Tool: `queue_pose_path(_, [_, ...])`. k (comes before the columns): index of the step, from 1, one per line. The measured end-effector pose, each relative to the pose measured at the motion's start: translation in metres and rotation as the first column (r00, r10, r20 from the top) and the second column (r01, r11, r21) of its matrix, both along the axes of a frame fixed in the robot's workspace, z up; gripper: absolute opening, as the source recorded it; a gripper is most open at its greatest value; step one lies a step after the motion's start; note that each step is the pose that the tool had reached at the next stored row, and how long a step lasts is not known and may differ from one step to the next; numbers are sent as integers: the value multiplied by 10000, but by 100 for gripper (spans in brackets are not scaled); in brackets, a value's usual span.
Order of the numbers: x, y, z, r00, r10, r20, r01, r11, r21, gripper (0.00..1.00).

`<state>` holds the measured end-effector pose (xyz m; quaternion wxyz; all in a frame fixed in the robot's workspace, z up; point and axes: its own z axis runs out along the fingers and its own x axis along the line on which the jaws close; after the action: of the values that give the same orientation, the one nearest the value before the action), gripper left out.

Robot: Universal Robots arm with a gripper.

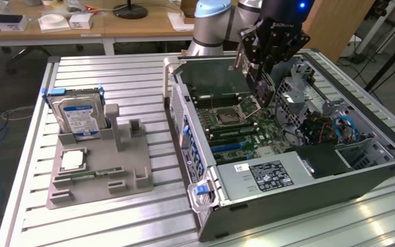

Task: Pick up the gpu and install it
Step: 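Pick up the gpu and move the gpu toward the slot, then insert the gpu into the slot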

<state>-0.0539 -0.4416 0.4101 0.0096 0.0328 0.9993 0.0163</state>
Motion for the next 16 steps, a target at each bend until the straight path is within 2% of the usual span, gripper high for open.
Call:
queue_pose_path(5, [69,0,0,10000,0,0,0,10000,-1,26])
queue_pose_path(16, [69,0,-1,10000,-1,0,1,10000,1,26])
